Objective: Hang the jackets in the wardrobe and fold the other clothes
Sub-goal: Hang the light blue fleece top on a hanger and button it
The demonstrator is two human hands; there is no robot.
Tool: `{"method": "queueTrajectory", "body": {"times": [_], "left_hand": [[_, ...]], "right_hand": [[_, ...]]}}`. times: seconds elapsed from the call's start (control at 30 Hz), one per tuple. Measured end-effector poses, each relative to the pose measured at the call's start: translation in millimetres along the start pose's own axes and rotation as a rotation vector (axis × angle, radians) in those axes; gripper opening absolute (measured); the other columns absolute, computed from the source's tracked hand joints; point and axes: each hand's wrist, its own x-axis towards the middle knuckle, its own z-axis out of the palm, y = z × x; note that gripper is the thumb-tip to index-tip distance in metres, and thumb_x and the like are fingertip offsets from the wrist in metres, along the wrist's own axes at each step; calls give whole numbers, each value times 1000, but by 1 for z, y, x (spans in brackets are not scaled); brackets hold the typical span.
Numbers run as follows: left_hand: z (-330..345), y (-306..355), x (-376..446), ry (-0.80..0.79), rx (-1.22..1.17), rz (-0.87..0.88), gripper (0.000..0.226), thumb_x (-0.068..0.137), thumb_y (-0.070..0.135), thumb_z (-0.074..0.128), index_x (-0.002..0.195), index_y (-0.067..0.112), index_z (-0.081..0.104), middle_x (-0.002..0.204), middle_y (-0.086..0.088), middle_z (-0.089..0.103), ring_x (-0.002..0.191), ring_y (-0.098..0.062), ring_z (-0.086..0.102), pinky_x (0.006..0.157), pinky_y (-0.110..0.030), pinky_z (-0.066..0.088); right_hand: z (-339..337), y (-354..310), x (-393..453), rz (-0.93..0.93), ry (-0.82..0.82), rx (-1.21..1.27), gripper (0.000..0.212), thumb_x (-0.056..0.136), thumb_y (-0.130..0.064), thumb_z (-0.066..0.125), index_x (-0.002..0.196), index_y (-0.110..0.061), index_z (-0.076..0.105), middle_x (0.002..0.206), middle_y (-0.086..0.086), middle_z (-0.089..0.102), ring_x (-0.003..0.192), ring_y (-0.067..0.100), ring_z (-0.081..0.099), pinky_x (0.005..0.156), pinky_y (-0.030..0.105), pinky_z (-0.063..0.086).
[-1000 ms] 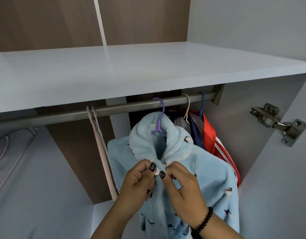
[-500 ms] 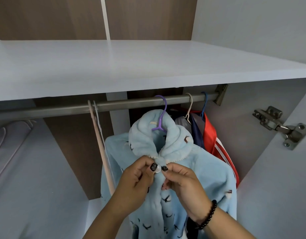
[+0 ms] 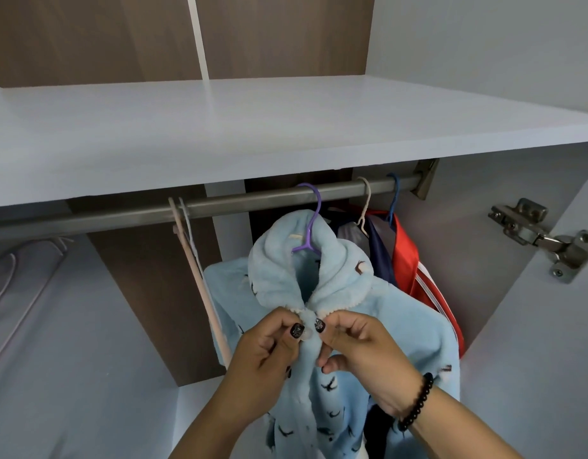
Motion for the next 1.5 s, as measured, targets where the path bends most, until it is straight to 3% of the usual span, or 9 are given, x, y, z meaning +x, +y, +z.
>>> {"method": "queueTrajectory", "body": {"times": [0.4, 0.53, 0.7, 0.9, 1.03, 1.17, 1.3, 1.4, 1.5], "left_hand": [[12, -17, -8, -19, -83, -215, 28, 96, 39, 52, 72, 25, 57, 50, 3, 35, 43, -9, 29, 44, -22, 32], [10, -27, -5, -51, 159, -280, 25, 99, 31, 46, 76, 24, 53, 54, 6, 41, 47, -8, 35, 47, -25, 34], [-1, -29, 3, -151, 391, -397, 22, 98, 25, 50, 103, 46, 53, 56, 10, 59, 57, -4, 57, 62, -21, 50], [-6, -24, 15, -106, 373, -396, 21, 97, 25, 54, 113, 39, 54, 57, 6, 64, 55, -4, 60, 61, -17, 47], [-5, -19, 26, 41, 340, -362, 22, 96, 20, 55, 107, 39, 60, 60, 1, 64, 54, -7, 59, 57, -20, 47], [-8, -18, 31, 278, 478, -253, 29, 93, 13, 59, 109, 38, 62, 87, 8, 66, 82, -3, 62, 74, -14, 50], [-14, -23, 28, 540, 713, -211, 45, 84, 8, 68, 127, 17, 60, 135, -4, 46, 132, -22, 37, 111, -31, 30], [-19, -30, 22, 630, 711, -279, 67, 81, 7, 72, 141, 16, 43, 154, -10, 24, 142, -25, 21, 108, -27, 18], [-27, -43, 20, 658, 669, -312, 78, 82, 5, 71, 147, 14, 29, 152, -7, 25, 139, -25, 26, 108, -30, 24]], "right_hand": [[-9, 28, 4, -76, 66, -343, 28, 92, -7, 60, 64, -15, 59, 59, -2, 55, 54, 7, 58, 54, 22, 49], [-17, 43, 13, -129, 89, -451, 25, 92, -8, 60, 67, -9, 59, 69, 3, 56, 63, 10, 59, 60, 16, 47], [-29, 52, 32, -82, 194, -524, 22, 88, -8, 63, 68, -14, 66, 71, -5, 64, 70, 12, 61, 73, 28, 52], [-47, 26, 36, -466, 418, -656, 21, 86, 1, 61, 88, -19, 68, 91, -7, 61, 81, 2, 58, 69, 9, 45], [-63, 14, 49, -557, 570, -972, 34, 81, -11, 69, 114, -13, 58, 102, -4, 52, 96, 17, 56, 76, 27, 49], [-55, 24, 69, -181, 338, -1016, 64, 85, -37, 65, 136, -19, 32, 124, 5, 53, 108, 25, 57, 85, 37, 52], [-33, 39, 90, -83, 166, -851, 43, 87, -36, 61, 117, -22, 35, 100, 1, 60, 92, 23, 63, 73, 30, 49], [-17, 41, 103, -90, 150, -701, 35, 88, -33, 62, 109, -23, 37, 99, -3, 60, 87, 11, 60, 64, 17, 45], [-13, 41, 109, -99, 197, -618, 21, 91, -28, 58, 107, -23, 44, 88, -7, 60, 77, 5, 59, 62, 19, 49]]}}
